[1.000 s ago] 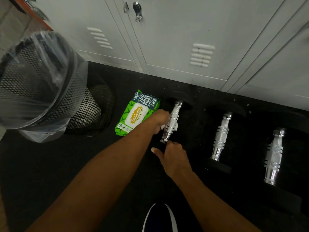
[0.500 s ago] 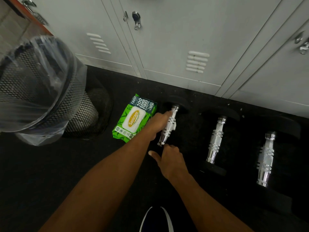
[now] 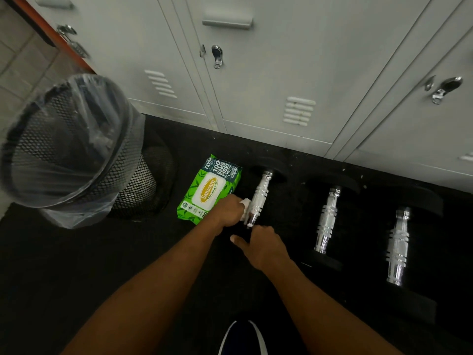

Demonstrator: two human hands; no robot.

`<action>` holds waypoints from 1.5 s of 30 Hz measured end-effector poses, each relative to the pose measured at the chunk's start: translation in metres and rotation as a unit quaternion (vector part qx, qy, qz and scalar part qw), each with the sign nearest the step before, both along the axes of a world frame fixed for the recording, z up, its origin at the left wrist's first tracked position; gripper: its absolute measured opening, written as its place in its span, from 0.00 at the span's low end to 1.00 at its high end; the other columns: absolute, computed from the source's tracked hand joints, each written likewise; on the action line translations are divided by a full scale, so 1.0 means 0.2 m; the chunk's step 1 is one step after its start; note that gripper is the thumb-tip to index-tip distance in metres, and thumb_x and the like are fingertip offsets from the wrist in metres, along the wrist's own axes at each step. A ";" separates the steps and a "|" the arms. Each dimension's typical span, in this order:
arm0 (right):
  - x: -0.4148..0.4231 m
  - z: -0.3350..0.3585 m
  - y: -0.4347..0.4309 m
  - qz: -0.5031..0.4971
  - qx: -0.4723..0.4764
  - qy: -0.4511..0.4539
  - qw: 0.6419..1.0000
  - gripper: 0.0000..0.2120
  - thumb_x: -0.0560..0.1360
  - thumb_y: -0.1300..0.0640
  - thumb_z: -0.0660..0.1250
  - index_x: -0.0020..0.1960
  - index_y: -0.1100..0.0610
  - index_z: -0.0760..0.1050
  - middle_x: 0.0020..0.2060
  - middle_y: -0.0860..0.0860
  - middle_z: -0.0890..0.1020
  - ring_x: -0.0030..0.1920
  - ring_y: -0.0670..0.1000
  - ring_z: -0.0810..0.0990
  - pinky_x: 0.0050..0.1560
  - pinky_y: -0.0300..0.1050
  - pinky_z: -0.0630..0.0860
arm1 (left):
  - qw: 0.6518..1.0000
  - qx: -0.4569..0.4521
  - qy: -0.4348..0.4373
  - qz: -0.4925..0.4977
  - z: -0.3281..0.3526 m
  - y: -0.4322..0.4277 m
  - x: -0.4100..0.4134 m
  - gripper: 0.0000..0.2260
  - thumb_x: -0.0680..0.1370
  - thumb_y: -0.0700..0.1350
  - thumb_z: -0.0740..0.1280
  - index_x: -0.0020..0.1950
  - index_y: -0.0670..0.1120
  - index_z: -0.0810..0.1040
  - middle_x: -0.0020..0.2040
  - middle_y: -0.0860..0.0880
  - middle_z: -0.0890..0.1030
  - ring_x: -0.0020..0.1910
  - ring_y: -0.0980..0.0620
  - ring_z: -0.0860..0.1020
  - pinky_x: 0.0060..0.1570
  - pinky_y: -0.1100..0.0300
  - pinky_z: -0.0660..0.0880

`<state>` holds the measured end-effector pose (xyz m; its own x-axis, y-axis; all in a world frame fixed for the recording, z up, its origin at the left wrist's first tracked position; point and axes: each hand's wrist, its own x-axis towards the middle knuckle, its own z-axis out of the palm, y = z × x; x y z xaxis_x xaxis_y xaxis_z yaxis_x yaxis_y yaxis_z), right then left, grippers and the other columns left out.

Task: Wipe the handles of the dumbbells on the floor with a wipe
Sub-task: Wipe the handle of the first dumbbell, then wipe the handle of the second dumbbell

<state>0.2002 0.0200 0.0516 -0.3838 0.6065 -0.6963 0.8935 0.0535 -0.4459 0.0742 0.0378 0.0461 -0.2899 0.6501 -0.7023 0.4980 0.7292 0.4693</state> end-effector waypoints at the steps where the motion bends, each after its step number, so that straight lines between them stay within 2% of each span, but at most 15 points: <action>1: 0.01 0.02 0.01 0.021 0.004 -0.012 1.000 0.28 0.74 0.34 0.60 0.57 0.58 0.74 0.53 0.55 0.77 0.52 0.55 0.78 0.51 0.49 0.76 | 0.999 0.006 0.026 -0.018 0.03 0.00 0.01 0.14 0.81 0.41 0.58 0.57 0.35 0.78 0.56 0.36 0.80 0.53 0.42 0.77 0.45 0.57 0.68; 4: 0.06 0.09 0.07 0.042 0.060 -0.023 0.997 0.29 0.74 0.32 0.56 0.57 0.57 0.75 0.55 0.56 0.76 0.55 0.56 0.76 0.55 0.52 0.75 | 0.992 0.040 0.098 -0.062 0.10 0.01 0.02 0.15 0.81 0.39 0.57 0.65 0.38 0.75 0.62 0.36 0.77 0.60 0.39 0.76 0.54 0.55 0.71; 7: 0.12 0.16 0.13 0.034 0.121 -0.016 0.992 0.29 0.76 0.34 0.52 0.57 0.57 0.76 0.56 0.56 0.77 0.57 0.57 0.76 0.57 0.57 0.75 | 0.985 0.075 0.140 -0.073 0.16 0.02 0.06 0.15 0.79 0.37 0.58 0.65 0.42 0.75 0.58 0.37 0.79 0.55 0.39 0.78 0.51 0.52 0.74; 10: 0.22 0.23 0.22 0.013 0.172 -0.010 0.985 0.28 0.77 0.35 0.50 0.60 0.55 0.75 0.59 0.56 0.76 0.63 0.58 0.72 0.61 0.59 0.72 | 0.974 0.117 0.169 -0.098 0.26 0.06 0.13 0.15 0.77 0.36 0.58 0.62 0.44 0.76 0.55 0.39 0.80 0.52 0.39 0.79 0.48 0.51 0.76; 13: 0.34 0.33 0.29 -0.011 0.207 -0.020 0.978 0.27 0.78 0.37 0.51 0.67 0.53 0.70 0.68 0.55 0.71 0.71 0.58 0.65 0.68 0.59 0.66 | 0.955 0.163 0.202 -0.144 0.34 0.11 0.23 0.19 0.77 0.35 0.59 0.67 0.44 0.72 0.61 0.42 0.78 0.59 0.41 0.77 0.58 0.49 0.74; 16: 0.52 0.44 0.33 -0.059 0.228 -0.013 0.972 0.26 0.79 0.39 0.53 0.70 0.53 0.66 0.70 0.54 0.68 0.71 0.56 0.64 0.68 0.57 0.68 | 0.932 0.204 0.220 -0.202 0.45 0.17 0.38 0.25 0.77 0.35 0.61 0.73 0.46 0.66 0.70 0.45 0.72 0.65 0.45 0.73 0.63 0.53 0.69; 19: 0.71 0.52 0.34 -0.101 0.234 0.000 0.967 0.24 0.79 0.42 0.54 0.70 0.53 0.67 0.68 0.54 0.69 0.68 0.55 0.67 0.65 0.53 0.71 | 0.901 0.259 0.221 -0.268 0.56 0.23 0.55 0.26 0.78 0.35 0.60 0.75 0.46 0.63 0.72 0.46 0.69 0.67 0.47 0.71 0.65 0.56 0.66; 22: 0.86 0.60 0.34 -0.136 0.222 -0.003 0.966 0.24 0.80 0.43 0.54 0.70 0.55 0.66 0.68 0.55 0.69 0.69 0.55 0.67 0.66 0.52 0.68 | 0.859 0.303 0.226 -0.346 0.66 0.28 0.70 0.26 0.78 0.34 0.62 0.76 0.45 0.63 0.72 0.46 0.69 0.68 0.49 0.69 0.68 0.58 0.65; 27: 0.99 0.64 0.33 -0.188 0.187 0.020 0.964 0.23 0.80 0.44 0.56 0.67 0.57 0.69 0.65 0.55 0.71 0.64 0.54 0.72 0.62 0.49 0.72 | 0.796 0.328 0.244 -0.447 0.73 0.32 0.83 0.30 0.74 0.34 0.67 0.75 0.46 0.63 0.72 0.46 0.70 0.69 0.49 0.69 0.69 0.57 0.67; 30: 1.00 0.58 0.30 -0.200 0.160 0.025 0.966 0.23 0.80 0.44 0.56 0.67 0.58 0.69 0.65 0.56 0.72 0.64 0.55 0.72 0.61 0.49 0.71 | 0.773 0.335 0.260 -0.473 0.69 0.33 0.84 0.28 0.75 0.36 0.67 0.75 0.47 0.65 0.72 0.47 0.70 0.70 0.49 0.68 0.70 0.56 0.65; 32: 0.98 0.50 0.28 -0.205 0.143 0.024 0.968 0.22 0.80 0.44 0.56 0.65 0.58 0.70 0.62 0.56 0.73 0.61 0.55 0.74 0.60 0.49 0.72 | 0.754 0.340 0.266 -0.494 0.63 0.33 0.82 0.26 0.76 0.38 0.67 0.73 0.47 0.68 0.70 0.48 0.72 0.68 0.49 0.69 0.68 0.54 0.67; 35: 0.92 0.37 0.25 -0.204 0.113 0.020 0.972 0.21 0.79 0.44 0.57 0.60 0.59 0.73 0.59 0.57 0.74 0.58 0.56 0.76 0.56 0.49 0.73 | 0.725 0.339 0.285 -0.527 0.53 0.35 0.78 0.22 0.72 0.40 0.71 0.66 0.49 0.75 0.61 0.49 0.77 0.60 0.48 0.73 0.55 0.55 0.73; 37: 0.88 0.29 0.23 -0.203 0.090 0.015 0.975 0.21 0.79 0.44 0.57 0.60 0.59 0.73 0.58 0.56 0.74 0.57 0.57 0.76 0.54 0.49 0.73 | 0.730 0.333 0.285 -0.524 0.45 0.35 0.76 0.20 0.71 0.41 0.73 0.63 0.50 0.78 0.56 0.49 0.78 0.54 0.48 0.73 0.50 0.56 0.74; 41: 0.84 0.18 0.22 -0.204 0.066 0.012 0.977 0.21 0.78 0.43 0.57 0.58 0.58 0.75 0.57 0.56 0.76 0.54 0.56 0.78 0.54 0.51 0.76 | 0.748 0.348 0.251 -0.506 0.30 0.38 0.75 0.17 0.75 0.42 0.70 0.64 0.50 0.78 0.57 0.50 0.77 0.54 0.50 0.74 0.49 0.59 0.75; 45: 0.84 0.12 0.22 -0.190 0.053 -0.006 0.980 0.21 0.79 0.43 0.56 0.58 0.59 0.74 0.57 0.57 0.75 0.56 0.57 0.77 0.55 0.50 0.75 | 0.757 0.362 0.220 -0.498 0.18 0.42 0.74 0.21 0.68 0.38 0.76 0.60 0.48 0.81 0.53 0.50 0.79 0.49 0.50 0.77 0.42 0.60 0.78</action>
